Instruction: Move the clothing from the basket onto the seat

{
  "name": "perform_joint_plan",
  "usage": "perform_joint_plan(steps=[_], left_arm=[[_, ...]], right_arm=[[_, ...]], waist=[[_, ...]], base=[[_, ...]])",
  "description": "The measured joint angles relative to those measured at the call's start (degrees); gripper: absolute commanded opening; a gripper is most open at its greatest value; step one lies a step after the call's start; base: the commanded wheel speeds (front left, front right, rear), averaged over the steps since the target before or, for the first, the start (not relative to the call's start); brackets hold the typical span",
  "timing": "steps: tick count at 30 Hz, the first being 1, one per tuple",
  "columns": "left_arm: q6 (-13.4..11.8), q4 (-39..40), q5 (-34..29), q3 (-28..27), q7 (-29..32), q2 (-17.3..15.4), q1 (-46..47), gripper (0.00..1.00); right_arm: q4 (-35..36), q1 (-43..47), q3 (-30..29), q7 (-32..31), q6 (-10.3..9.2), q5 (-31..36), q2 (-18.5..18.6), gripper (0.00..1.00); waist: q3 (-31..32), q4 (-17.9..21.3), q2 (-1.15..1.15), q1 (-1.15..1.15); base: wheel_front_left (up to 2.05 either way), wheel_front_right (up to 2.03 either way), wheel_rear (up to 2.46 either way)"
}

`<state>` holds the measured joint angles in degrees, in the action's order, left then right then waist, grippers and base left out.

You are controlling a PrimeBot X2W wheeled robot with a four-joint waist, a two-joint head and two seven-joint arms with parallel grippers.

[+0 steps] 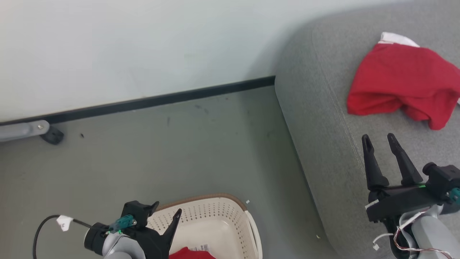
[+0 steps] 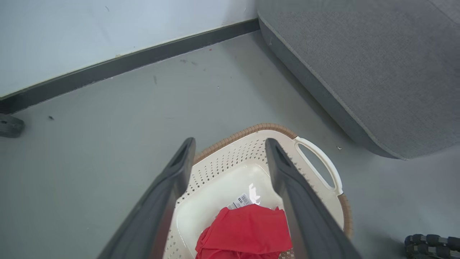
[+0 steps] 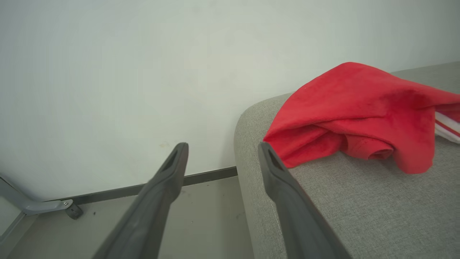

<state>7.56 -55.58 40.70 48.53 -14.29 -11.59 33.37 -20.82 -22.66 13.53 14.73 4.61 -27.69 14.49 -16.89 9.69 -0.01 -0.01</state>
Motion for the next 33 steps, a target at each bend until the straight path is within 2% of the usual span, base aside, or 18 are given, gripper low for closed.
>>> perform_joint_plan(steps=[11,18,29,33], left_arm=[[-0.15,6.24,5.12,-9.22,-0.01,-2.47,-3.91,1.0],[-2.82,11.76,5.15,-14.11,-0.01,-4.27,-8.42,1.0],[-7.77,24.26,4.95,-21.68,-0.01,-5.14,-15.76,1.0],[-8.67,27.24,5.01,-23.93,-0.02,-5.28,-17.79,1.0]], right_arm=[[-0.03,5.13,-0.89,-0.01,0.47,-0.1,0.91,1.0],[0.03,7.22,-0.89,-0.01,0.94,-0.41,0.83,1.0],[1.25,10.53,-1.74,-0.01,1.02,-0.74,0.83,1.0],[2.0,10.54,-1.81,-0.01,1.03,-0.85,0.83,1.0]], waist=[[6.34,-4.47,0.0,0.01],[10.06,-6.35,0.0,0.01],[14.29,-8.2,0.0,0.01],[14.71,-8.6,0.0,0.01]], base=[[0.0,0.0,0.0],[0.0,0.0,0.0],[0.0,0.0,0.0],[0.0,0.0,0.0]])
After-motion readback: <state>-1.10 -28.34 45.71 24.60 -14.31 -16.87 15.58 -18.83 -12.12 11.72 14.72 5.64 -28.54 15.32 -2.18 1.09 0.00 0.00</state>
